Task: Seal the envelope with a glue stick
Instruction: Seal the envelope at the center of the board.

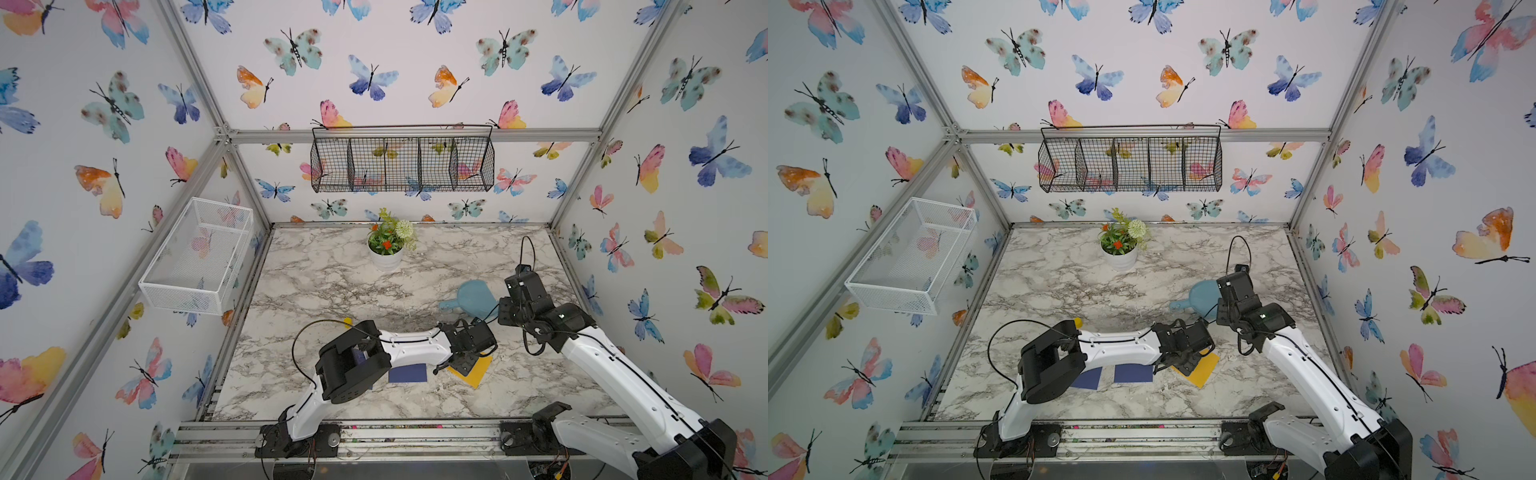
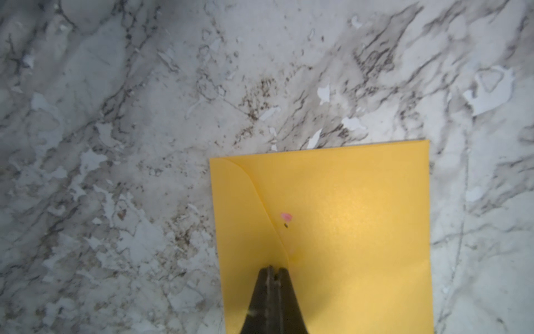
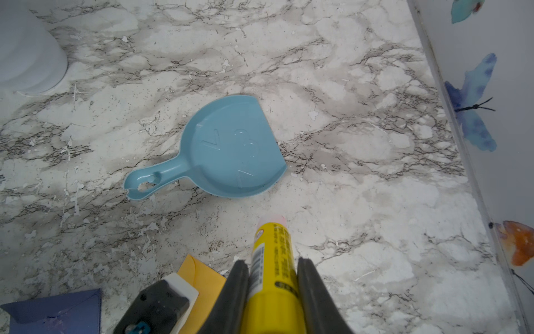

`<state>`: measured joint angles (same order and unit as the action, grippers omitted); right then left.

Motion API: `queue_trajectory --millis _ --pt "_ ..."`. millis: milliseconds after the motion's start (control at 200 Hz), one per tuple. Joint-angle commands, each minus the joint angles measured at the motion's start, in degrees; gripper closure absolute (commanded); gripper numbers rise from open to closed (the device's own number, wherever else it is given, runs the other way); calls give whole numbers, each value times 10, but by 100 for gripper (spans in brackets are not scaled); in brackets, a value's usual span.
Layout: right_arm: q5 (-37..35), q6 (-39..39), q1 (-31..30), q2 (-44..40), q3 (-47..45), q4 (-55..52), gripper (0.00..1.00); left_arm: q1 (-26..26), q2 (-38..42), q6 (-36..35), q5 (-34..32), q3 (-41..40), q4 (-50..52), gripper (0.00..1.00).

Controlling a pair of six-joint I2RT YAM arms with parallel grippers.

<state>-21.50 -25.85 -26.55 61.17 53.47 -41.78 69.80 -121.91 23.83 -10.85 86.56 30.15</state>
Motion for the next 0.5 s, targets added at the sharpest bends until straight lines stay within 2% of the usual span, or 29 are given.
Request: queue_trajectory --millis 0,225,491 --pt "-20 8 5 -9 18 -15 97 -3 -83 -11 -34 -39 95 96" --pt "6 12 25 -7 25 -8 97 -11 -17 -8 -11 -58 48 94" --pt "111 43 113 1 21 22 97 -48 80 -15 67 -64 -19 89"
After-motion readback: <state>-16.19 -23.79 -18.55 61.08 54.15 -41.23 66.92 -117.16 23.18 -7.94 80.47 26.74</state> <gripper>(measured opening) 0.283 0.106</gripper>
